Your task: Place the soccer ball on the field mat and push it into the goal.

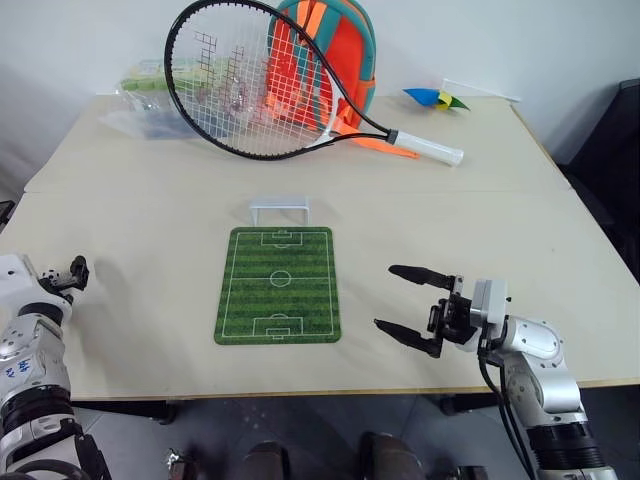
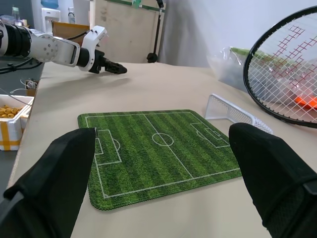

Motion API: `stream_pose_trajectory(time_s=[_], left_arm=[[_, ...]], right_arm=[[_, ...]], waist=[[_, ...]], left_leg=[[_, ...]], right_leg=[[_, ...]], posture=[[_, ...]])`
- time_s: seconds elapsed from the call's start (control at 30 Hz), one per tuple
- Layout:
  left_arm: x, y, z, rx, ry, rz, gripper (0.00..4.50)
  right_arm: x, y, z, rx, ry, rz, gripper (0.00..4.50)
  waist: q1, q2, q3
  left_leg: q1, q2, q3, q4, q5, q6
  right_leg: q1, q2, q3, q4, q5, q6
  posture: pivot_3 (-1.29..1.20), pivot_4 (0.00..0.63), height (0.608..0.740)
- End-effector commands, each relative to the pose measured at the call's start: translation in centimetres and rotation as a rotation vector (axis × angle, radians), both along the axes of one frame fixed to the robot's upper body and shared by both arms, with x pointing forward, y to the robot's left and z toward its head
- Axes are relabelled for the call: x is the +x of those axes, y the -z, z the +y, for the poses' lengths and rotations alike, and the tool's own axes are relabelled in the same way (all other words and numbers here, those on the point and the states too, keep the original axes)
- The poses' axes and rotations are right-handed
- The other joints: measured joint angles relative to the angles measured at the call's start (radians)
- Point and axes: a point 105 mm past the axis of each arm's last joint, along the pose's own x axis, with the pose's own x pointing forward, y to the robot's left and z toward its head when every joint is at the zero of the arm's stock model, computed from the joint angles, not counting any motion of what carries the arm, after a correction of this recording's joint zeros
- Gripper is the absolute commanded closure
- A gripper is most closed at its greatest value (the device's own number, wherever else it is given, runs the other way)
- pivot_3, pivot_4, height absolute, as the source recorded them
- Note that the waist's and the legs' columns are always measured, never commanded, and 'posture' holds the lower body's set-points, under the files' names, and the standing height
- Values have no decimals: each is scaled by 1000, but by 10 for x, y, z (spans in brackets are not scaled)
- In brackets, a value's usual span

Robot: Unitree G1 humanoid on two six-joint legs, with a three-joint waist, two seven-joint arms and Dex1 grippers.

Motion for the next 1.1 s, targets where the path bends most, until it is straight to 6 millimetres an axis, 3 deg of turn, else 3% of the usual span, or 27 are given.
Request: stream_pose_trajectory(time_s=[0.03,0.17,0.27,0.57,0.77,0.87,0.93,0.97,1.03,1.1], left_arm=[[-5,-14,12,39,-42,-28,8],[-5,-11,14,36,-41,-17,8],[-4,-12,15,40,-39,-24,546],[0,-13,14,50,-27,-26,3550],[6,-21,1,71,58,-89,3639],[13,-62,-43,166,372,-285,3639],[7,-78,-86,241,668,-351,3639],[-4,-84,-120,215,900,-364,3639],[-21,-82,-167,213,1207,-298,3639],[-36,-69,-201,251,1433,-163,3639]], right_arm=[[-3,-2,-1,12,8,-34,0],[-3,2,-3,15,21,-27,0],[-3,5,-4,17,30,-22,0],[-4,10,-3,24,45,-8,0],[-4,12,-5,20,60,-5,0],[-2,7,-15,4,89,-25,0],[-3,2,-23,-7,89,-30,0],[-6,-2,-29,-22,69,-21,0],[-14,-6,-38,-71,20,-15,0],[-20,-6,-45,-126,-10,-5,0]], waist=[[0,0,0],[0,0,0],[0,0,0],[1,0,0],[0,0,0],[3,0,0],[3,0,0],[3,0,0],[2,0,0],[2,1,0]], left_leg=[[0,0,0,0,0,0],[0,0,0,0,0,0],[0,0,0,0,0,0],[0,0,0,0,0,0],[0,0,0,0,0,0],[0,0,0,0,0,0],[0,0,0,1,0,0],[-1,0,0,2,0,0],[-1,1,1,2,-1,0],[0,1,2,1,-1,0]], right_leg=[[0,0,0,0,0,0],[0,0,0,0,0,0],[0,0,0,0,0,0],[0,0,0,0,0,0],[0,0,0,1,0,0],[0,0,0,1,0,0],[0,0,0,1,0,0],[0,0,0,1,0,0],[0,0,1,0,0,0],[0,0,1,0,0,0]], posture=[[0,150,740],[0,150,740],[0,150,740],[0,150,740],[0,150,740],[0,150,740],[0,150,740],[0,150,740],[0,150,740],[0,150,740]])
